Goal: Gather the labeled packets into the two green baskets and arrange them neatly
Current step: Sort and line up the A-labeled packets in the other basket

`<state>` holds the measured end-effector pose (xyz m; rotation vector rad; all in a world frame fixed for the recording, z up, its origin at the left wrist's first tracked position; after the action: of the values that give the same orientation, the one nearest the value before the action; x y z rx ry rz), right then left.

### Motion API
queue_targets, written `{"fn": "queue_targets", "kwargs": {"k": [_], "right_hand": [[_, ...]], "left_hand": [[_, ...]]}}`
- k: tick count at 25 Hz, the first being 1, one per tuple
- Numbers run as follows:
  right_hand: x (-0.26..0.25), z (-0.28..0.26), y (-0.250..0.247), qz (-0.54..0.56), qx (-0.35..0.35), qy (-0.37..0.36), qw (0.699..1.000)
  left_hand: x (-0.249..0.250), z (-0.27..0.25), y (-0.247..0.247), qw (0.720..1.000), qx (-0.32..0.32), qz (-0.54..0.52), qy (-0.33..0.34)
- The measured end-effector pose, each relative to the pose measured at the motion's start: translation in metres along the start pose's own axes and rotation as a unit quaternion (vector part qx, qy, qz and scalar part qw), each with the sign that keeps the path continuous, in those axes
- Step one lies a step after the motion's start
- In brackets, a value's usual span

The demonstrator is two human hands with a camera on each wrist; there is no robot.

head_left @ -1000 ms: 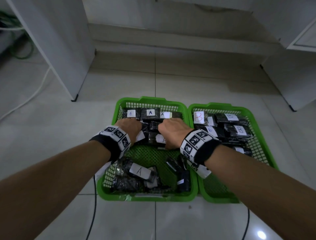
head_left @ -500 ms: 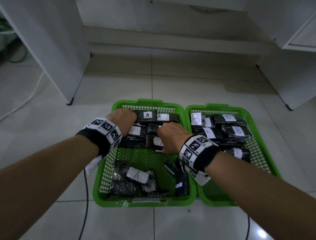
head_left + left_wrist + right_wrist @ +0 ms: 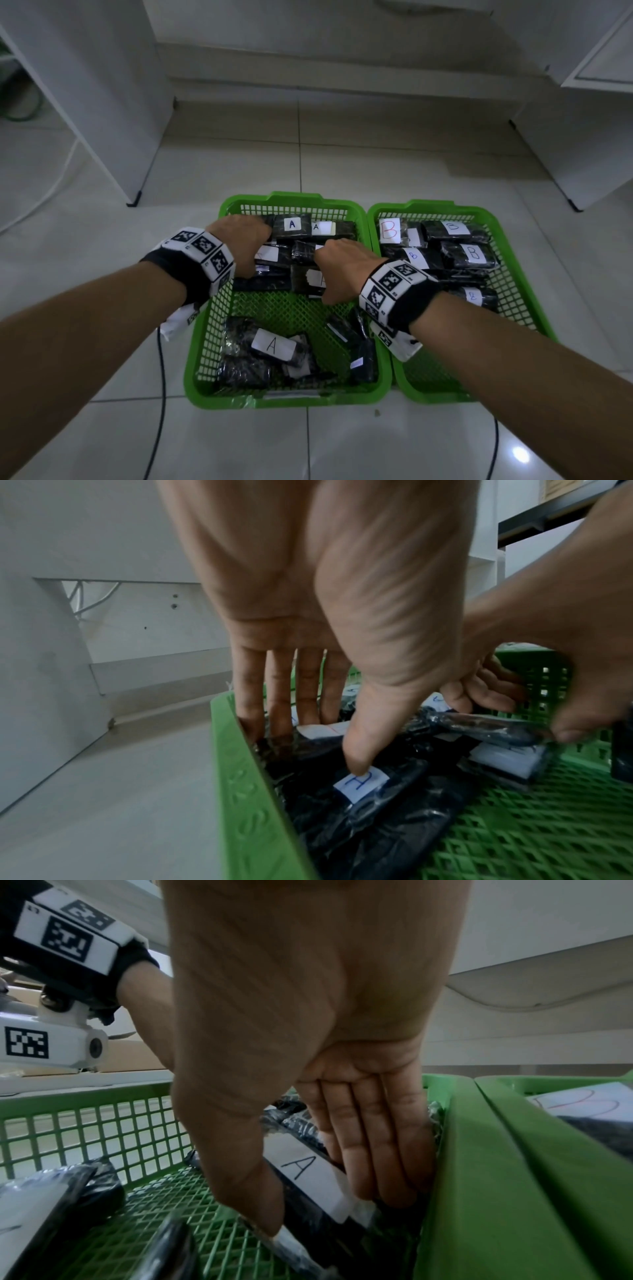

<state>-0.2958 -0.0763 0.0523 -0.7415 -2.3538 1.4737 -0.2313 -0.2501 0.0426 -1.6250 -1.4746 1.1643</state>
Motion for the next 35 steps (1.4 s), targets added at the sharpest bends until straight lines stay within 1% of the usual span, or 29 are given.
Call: {"fn": "queue_targets", "kwargs": {"k": [5,8,11,16,19,20,22,24,25,26,27,28,29,30,31,32,33,35], "right_hand": [[0.003,0.0,0.001,0.011,-0.018,-0.001,1.0],[0.001,0.004,0.005,0.004,-0.002,-0.009,1.0],[-0.001,0.006,0.005,-0.021,0.017,-0.019,0.999],[0.001,0.007,0.008,-0.03,0.032,-0.029,0.999],[0.004,0.007,0.007,-0.018,0.04,-0.016,0.999],[0.008,0.006,0.007,-0.001,0.046,-0.006,0.999],[0.018,0.005,0.006,0.065,0.065,0.025,0.995],[0.032,0.001,0.003,0.155,0.088,0.057,0.982],[0.036,-0.003,0.0,0.194,0.104,0.064,0.973],[0.037,-0.009,-0.001,0.218,0.119,0.065,0.967],[0.036,-0.015,-0.003,0.225,0.128,0.057,0.964],[0.03,-0.022,-0.002,0.222,0.127,0.045,0.966],[0.023,-0.027,0.002,0.215,0.119,0.034,0.969],[0.015,-0.031,0.009,0.21,0.105,0.024,0.972],[0.005,-0.034,0.018,0.202,0.087,0.018,0.975],[-0.003,-0.036,0.027,0.186,0.07,0.011,0.98],[-0.01,-0.036,0.034,0.168,0.057,0.004,0.984],[-0.018,-0.036,0.043,0.141,0.031,-0.01,0.99]], "left_hand": [[-0.005,0.0,0.0,0.999,0.014,-0.035,-0.014],[0.001,-0.001,0.0,1.0,0.021,-0.007,-0.018],[0.009,0.003,0.004,0.999,0.012,0.032,-0.009],[0.012,0.009,0.001,0.999,-0.008,0.041,-0.016],[0.013,0.008,-0.003,0.999,-0.001,0.029,-0.019],[0.013,0.007,-0.005,0.999,0.017,0.025,-0.021],[0.015,0.003,-0.011,0.997,0.075,0.01,-0.032],[0.018,0.0,-0.015,0.993,0.111,-0.021,-0.041],[0.02,-0.003,-0.015,0.992,0.117,-0.044,-0.034],[0.024,-0.006,-0.013,0.991,0.112,-0.076,-0.018],[0.028,-0.009,-0.011,0.988,0.094,-0.12,0.006],[0.035,-0.014,-0.007,0.984,0.05,-0.165,0.035],[0.043,-0.02,-0.003,0.979,-0.009,-0.19,0.067],[0.052,-0.025,0.004,0.975,-0.068,-0.187,0.095],[0.058,-0.029,0.014,0.974,-0.112,-0.164,0.113],[0.063,-0.032,0.024,0.974,-0.138,-0.137,0.118],[0.066,-0.034,0.032,0.975,-0.155,-0.118,0.112],[0.07,-0.036,0.046,0.976,-0.163,-0.109,0.096]]}}
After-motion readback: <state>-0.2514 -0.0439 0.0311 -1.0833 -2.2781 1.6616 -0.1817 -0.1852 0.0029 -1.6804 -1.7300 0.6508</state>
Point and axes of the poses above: each hand's wrist, its own z-axis towards the middle knuckle, its own y-axis out of the palm, x = y × z, the point moved 2 cm from there along z, towards the middle knuckle, and after that the axes turned 3 degrees about z, right-handed, at the moved point
